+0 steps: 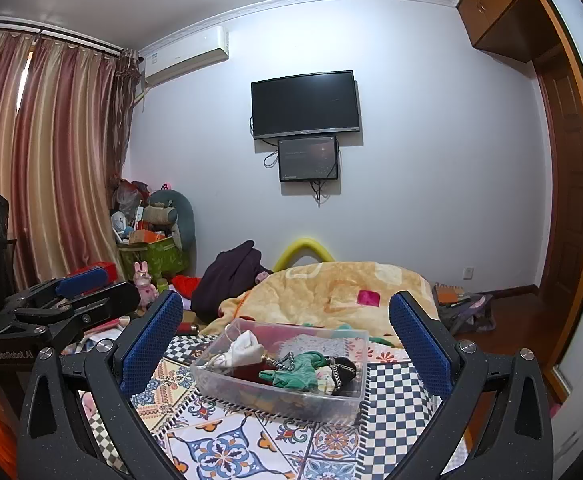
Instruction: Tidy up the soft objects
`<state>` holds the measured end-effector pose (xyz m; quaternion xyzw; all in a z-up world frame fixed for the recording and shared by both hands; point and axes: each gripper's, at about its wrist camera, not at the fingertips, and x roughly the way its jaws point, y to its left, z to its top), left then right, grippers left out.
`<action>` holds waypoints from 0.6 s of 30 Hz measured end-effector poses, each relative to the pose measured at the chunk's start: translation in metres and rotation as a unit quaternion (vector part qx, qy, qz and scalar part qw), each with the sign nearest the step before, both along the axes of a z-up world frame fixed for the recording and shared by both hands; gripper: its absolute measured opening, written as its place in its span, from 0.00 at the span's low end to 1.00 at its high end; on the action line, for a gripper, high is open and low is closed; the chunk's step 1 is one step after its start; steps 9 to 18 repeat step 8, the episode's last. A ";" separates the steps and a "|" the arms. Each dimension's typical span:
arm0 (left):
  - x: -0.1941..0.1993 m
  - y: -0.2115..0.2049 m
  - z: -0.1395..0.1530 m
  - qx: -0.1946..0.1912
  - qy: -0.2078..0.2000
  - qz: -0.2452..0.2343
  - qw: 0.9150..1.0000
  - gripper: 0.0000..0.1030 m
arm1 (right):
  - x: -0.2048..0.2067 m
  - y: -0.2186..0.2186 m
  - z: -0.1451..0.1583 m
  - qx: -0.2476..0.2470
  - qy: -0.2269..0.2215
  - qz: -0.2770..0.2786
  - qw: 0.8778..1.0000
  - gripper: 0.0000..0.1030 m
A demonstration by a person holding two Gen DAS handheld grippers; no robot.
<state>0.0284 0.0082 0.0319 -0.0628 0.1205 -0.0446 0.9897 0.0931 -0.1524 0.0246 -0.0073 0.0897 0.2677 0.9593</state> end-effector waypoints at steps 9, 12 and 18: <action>-0.003 -0.005 0.001 0.013 -0.007 0.003 1.000 1.00 | 0.001 -0.001 0.001 0.001 0.001 0.000 1.000 1.00; -0.003 -0.005 0.001 0.013 -0.007 0.003 1.000 1.00 | 0.001 -0.001 0.001 0.001 0.001 0.000 1.000 1.00; -0.003 -0.005 0.001 0.013 -0.007 0.003 1.000 1.00 | 0.001 -0.001 0.001 0.001 0.001 0.000 1.000 1.00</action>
